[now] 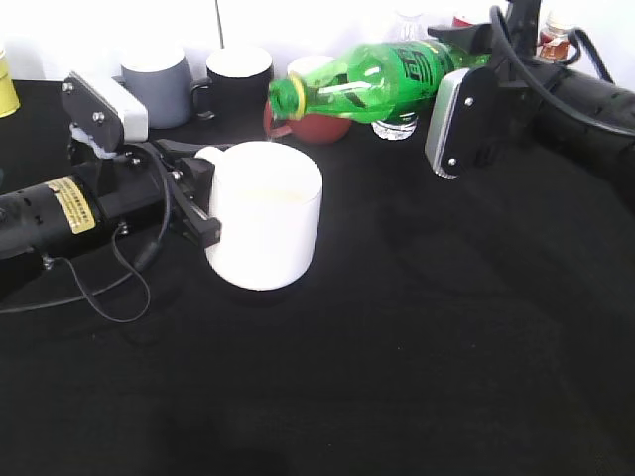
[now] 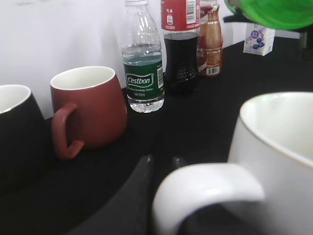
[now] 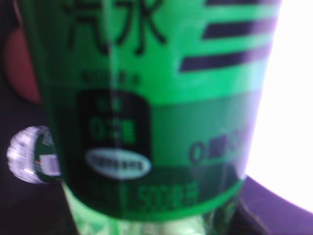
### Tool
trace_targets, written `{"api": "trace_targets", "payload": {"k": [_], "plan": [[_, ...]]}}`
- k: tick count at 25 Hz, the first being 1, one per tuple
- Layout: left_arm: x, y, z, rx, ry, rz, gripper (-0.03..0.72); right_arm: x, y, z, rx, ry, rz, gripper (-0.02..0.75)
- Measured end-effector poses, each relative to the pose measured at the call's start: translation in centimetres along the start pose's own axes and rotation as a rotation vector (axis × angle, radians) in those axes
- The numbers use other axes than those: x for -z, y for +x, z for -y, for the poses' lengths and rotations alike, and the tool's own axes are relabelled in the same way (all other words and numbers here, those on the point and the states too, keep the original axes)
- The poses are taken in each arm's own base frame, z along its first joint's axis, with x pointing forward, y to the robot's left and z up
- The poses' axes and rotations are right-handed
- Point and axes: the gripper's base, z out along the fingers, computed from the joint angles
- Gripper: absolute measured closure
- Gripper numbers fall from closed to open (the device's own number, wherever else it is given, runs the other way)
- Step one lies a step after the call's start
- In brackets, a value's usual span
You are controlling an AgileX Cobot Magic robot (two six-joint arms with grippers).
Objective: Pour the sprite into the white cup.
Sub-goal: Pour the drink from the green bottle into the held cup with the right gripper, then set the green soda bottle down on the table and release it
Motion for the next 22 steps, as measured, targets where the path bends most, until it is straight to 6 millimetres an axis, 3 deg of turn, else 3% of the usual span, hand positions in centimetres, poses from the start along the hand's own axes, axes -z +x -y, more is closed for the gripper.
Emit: {"api": "trace_targets", "payload": {"k": [2, 6, 8, 12, 18, 20, 22], "plan": [[0.0, -0.1, -0.2, 0.016, -0.025, 0.007, 0.613, 0.0, 0.0, -0.1, -0.194, -0.001, 0.001, 0.352], [0.0, -0.4, -0.9, 0.064, -0.102, 0.045, 0.613, 0.1, -0.3, 1.0, -0.950, 0.099, 0.091, 0.353], [0.3, -0.7, -2.1, 0.083, -0.231, 0.090, 0.613, 0.1, 0.0, 1.2, -1.201, 0.131, 0.090, 0.353], [2.8, -0.7, -7.1, 0.093, -0.567, 0.150, 0.613, 0.2, 0.7, 1.5, -1.319, 0.204, 0.048, 0.353], [10.1, 0.4, -15.4, 0.102, -0.922, 0.152, 0.613, 0.2, 1.0, 1.5, -1.338, 0.226, 0.034, 0.353], [11.1, 0.1, -17.6, 0.094, -0.985, 0.167, 0.613, 0.4, 1.6, 1.7, -1.386, 0.289, -0.004, 0.353], [10.6, 0.6, -19.6, 0.096, -1.005, 0.161, 0.613, 0.5, 2.2, 1.8, -1.431, 0.353, -0.044, 0.353]]}}
